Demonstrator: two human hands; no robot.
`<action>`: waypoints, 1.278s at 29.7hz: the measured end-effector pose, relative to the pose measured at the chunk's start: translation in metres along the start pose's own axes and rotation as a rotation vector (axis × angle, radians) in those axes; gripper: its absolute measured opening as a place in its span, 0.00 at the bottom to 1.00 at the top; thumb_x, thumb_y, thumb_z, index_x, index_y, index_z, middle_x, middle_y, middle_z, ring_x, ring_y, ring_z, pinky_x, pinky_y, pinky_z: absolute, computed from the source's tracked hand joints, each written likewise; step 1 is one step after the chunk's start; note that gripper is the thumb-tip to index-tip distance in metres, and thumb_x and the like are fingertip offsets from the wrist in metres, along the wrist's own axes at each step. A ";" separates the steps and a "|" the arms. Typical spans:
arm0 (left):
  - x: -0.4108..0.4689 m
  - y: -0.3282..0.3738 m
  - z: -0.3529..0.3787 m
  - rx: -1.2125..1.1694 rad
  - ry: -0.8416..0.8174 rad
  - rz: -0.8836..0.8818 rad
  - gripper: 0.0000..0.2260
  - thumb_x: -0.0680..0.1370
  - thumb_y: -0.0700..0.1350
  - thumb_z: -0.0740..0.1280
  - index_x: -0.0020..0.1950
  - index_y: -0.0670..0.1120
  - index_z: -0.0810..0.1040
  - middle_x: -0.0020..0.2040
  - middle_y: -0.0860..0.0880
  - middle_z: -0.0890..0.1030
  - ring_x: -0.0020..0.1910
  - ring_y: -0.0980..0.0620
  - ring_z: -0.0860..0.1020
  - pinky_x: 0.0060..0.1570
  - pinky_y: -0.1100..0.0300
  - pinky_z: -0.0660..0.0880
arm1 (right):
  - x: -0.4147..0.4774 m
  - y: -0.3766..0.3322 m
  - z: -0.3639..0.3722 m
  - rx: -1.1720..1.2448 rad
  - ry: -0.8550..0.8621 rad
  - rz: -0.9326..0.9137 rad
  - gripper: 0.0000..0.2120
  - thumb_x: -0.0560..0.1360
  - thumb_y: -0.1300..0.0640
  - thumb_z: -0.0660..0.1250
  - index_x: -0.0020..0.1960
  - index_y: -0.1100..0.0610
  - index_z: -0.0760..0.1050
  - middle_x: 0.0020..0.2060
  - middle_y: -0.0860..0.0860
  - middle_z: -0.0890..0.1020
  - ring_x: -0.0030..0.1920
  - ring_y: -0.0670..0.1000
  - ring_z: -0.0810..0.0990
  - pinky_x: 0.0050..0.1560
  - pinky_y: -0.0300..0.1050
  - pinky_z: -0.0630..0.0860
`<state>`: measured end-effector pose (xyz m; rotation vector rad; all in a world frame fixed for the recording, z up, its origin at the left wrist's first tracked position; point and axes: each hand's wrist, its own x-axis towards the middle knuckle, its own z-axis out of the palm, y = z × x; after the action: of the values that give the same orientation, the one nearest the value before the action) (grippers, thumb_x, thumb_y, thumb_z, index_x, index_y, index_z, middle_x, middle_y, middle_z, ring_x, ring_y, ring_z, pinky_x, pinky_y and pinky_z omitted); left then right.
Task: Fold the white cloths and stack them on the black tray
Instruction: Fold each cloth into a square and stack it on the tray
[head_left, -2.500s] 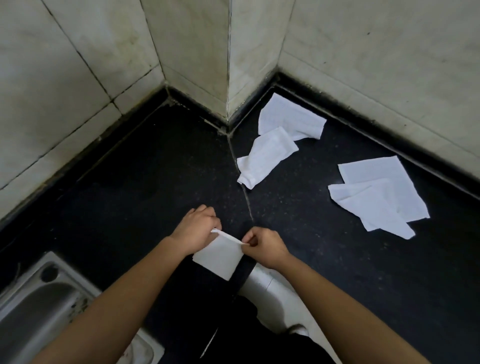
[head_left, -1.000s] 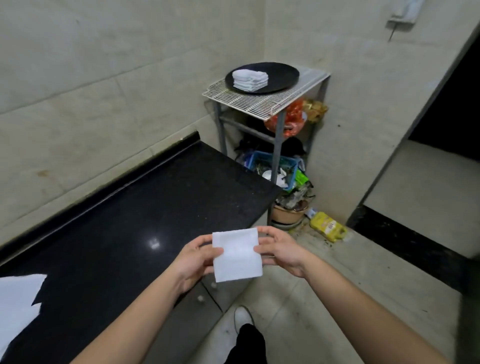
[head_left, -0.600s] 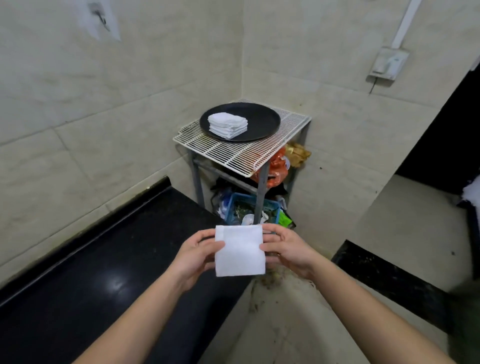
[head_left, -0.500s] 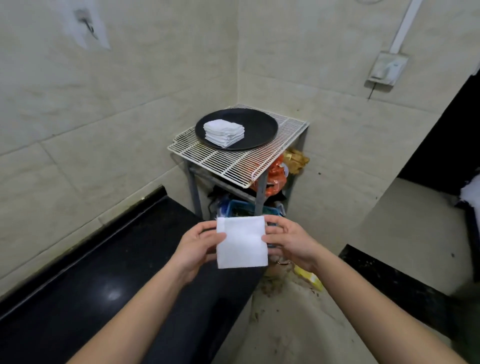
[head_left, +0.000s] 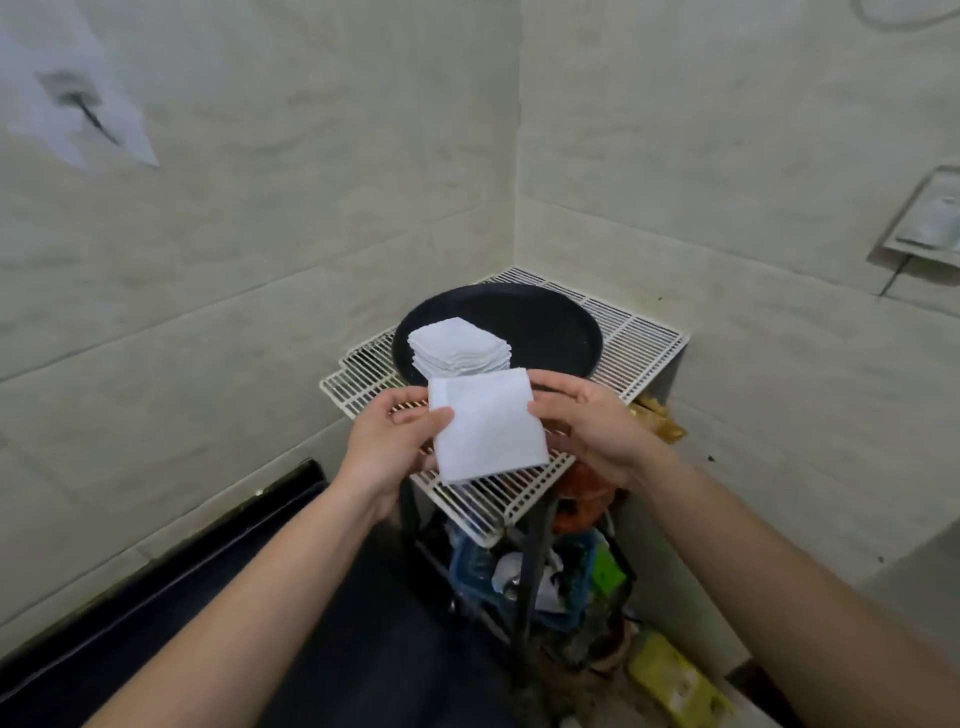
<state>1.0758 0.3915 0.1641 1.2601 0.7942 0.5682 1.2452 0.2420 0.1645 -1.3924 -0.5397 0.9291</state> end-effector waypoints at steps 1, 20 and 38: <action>0.015 0.004 0.009 0.005 0.034 -0.006 0.14 0.74 0.36 0.73 0.58 0.42 0.75 0.48 0.42 0.84 0.36 0.51 0.83 0.27 0.61 0.76 | 0.018 -0.007 -0.008 0.005 -0.008 0.016 0.18 0.78 0.66 0.66 0.65 0.55 0.75 0.55 0.51 0.85 0.53 0.50 0.85 0.50 0.45 0.81; 0.255 0.036 0.165 0.440 0.265 -0.197 0.31 0.73 0.31 0.66 0.74 0.44 0.61 0.58 0.42 0.74 0.53 0.39 0.79 0.39 0.44 0.83 | 0.295 -0.057 -0.136 -0.354 0.002 0.088 0.21 0.75 0.68 0.66 0.68 0.57 0.74 0.55 0.55 0.83 0.54 0.55 0.83 0.60 0.55 0.79; 0.282 0.030 0.179 1.327 -0.138 -0.187 0.35 0.77 0.38 0.63 0.80 0.45 0.48 0.76 0.41 0.63 0.73 0.42 0.65 0.69 0.52 0.66 | 0.310 -0.038 -0.138 -0.799 -0.154 0.019 0.24 0.78 0.62 0.66 0.73 0.52 0.68 0.61 0.54 0.80 0.59 0.52 0.79 0.59 0.43 0.75</action>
<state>1.3915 0.5034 0.1528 2.3403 1.2004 -0.3183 1.5372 0.4143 0.1209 -2.0419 -1.0936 0.8731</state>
